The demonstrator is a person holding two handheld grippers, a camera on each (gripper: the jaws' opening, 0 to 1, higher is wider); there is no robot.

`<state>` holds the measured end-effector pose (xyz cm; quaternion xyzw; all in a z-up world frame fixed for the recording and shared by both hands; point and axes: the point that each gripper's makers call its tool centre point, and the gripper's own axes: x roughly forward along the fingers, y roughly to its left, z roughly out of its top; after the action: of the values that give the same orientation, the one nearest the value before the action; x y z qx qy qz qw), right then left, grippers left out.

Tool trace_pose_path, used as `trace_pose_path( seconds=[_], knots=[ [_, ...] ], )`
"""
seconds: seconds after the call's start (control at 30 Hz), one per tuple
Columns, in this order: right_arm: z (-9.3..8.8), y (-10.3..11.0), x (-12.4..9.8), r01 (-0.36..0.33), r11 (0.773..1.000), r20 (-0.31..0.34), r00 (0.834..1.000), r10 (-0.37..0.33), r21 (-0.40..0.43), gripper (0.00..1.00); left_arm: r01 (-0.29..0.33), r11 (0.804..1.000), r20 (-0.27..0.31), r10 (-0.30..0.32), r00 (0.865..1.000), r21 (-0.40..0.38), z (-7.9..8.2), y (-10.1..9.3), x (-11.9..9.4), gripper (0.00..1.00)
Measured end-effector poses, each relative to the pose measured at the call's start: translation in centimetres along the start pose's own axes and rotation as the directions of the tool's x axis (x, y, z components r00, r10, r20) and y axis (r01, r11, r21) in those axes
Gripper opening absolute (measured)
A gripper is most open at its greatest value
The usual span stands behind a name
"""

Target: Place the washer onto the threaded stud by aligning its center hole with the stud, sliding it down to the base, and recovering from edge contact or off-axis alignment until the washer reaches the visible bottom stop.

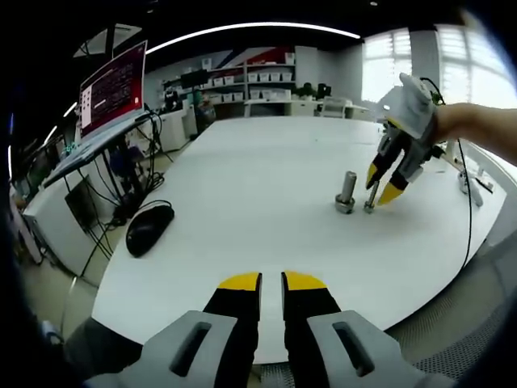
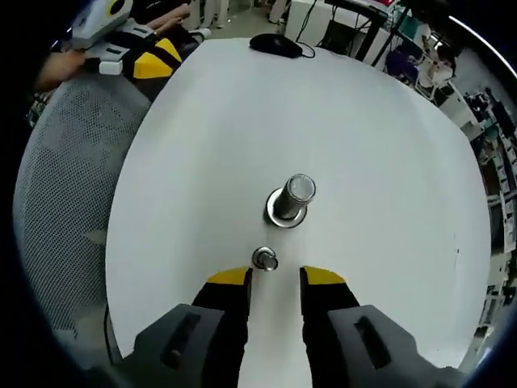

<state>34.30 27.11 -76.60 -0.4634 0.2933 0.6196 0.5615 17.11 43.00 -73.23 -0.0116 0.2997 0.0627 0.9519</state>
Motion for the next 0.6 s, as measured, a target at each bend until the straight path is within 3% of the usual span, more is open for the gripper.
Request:
trace_pose_path(
  seconds=[0.17, 0.27, 0.37, 0.43, 0.5, 0.6],
  knots=[
    [-0.6, -0.2, -1.7, 0.051, 0.983, 0.123, 0.99, -0.073, 0.176, 0.26, -0.002, 1.0, -0.009, 0.003, 1.0, 0.008, -0.1, 0.1, 0.0, 0.07],
    [-0.8, -0.5, -3.3, 0.069, 0.947, 0.226, 0.963, -0.145, 0.315, 0.3, -0.011, 1.0, 0.001, 0.011, 1.0, 0.004, 0.0, 0.3, 0.0, 0.07],
    [-1.3, 0.4, -4.6, 0.03, 0.906, 0.293, 0.941, -0.167, 0.422, 0.3, -0.009, 1.0, -0.012, 0.009, 1.0, 0.017, -0.1, 0.2, 0.0, 0.07],
    [-1.3, 0.6, -5.4, 0.008, 0.88, 0.334, 0.923, -0.189, 0.475, 0.31, -0.009, 1.0, -0.015, 0.01, 1.0, 0.021, -0.2, 0.2, 0.1, 0.07],
    [-1.2, 1.4, -6.8, -0.042, 0.844, 0.404, 0.89, -0.211, 0.534, 0.31, -0.012, 1.0, -0.002, 0.012, 1.0, 0.022, 0.1, 0.2, -0.1, 0.07],
    [-0.7, 2.4, -8.8, -0.091, 0.82, 0.49, 0.836, -0.245, 0.565, 0.31, -0.016, 0.999, -0.019, 0.016, 1.0, 0.027, -0.2, 0.2, 0.0, 0.07]
  ],
)
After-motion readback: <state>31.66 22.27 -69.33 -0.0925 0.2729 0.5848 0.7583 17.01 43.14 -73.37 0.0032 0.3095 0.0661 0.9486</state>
